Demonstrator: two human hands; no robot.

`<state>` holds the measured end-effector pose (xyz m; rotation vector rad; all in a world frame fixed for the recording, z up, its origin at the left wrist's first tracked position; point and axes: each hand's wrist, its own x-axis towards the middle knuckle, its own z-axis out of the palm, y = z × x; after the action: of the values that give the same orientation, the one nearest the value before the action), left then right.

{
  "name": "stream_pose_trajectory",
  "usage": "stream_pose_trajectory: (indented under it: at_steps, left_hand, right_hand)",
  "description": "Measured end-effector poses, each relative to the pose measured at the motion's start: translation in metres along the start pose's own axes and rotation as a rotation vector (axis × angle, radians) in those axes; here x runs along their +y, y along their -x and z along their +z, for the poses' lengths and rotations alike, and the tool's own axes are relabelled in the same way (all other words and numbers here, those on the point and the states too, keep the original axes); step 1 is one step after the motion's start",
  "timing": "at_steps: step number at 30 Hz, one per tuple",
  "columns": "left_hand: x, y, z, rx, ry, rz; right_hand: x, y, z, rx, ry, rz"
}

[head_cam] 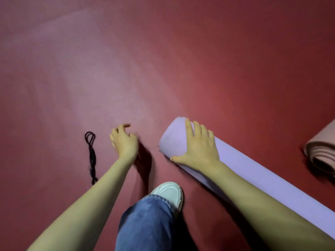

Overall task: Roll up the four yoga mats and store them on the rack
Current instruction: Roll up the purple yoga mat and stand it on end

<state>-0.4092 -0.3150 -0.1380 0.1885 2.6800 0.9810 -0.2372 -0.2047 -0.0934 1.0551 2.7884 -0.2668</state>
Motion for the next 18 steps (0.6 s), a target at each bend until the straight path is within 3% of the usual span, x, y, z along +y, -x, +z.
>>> stream_pose_trajectory:
  at_steps: [3,5,8,11,14,18]
  left_hand:
    - [-0.028,-0.009,-0.019,0.263,-0.117,-0.12]
    - [-0.047,-0.016,-0.028,0.342,-0.171,-0.206]
    - [-0.077,-0.027,-0.04,0.363,-0.173,-0.388]
    - [-0.099,-0.034,-0.047,0.273,-0.178,-0.558]
    - [-0.099,-0.029,-0.041,0.165,-0.22,-0.442]
    - [-0.035,0.003,-0.026,-0.071,0.362,-0.161]
  right_hand:
    - [0.0,0.001,0.01,0.062,0.006,-0.012]
    - [0.0,-0.001,0.012,0.061,0.001,-0.014]
    - [0.0,-0.003,0.013,0.074,-0.012,-0.009]
    - [0.0,-0.005,0.015,0.082,-0.044,-0.065]
    - [0.006,-0.008,0.016,0.178,-0.157,-0.217]
    - [0.015,-0.011,0.014,0.381,-0.431,-0.195]
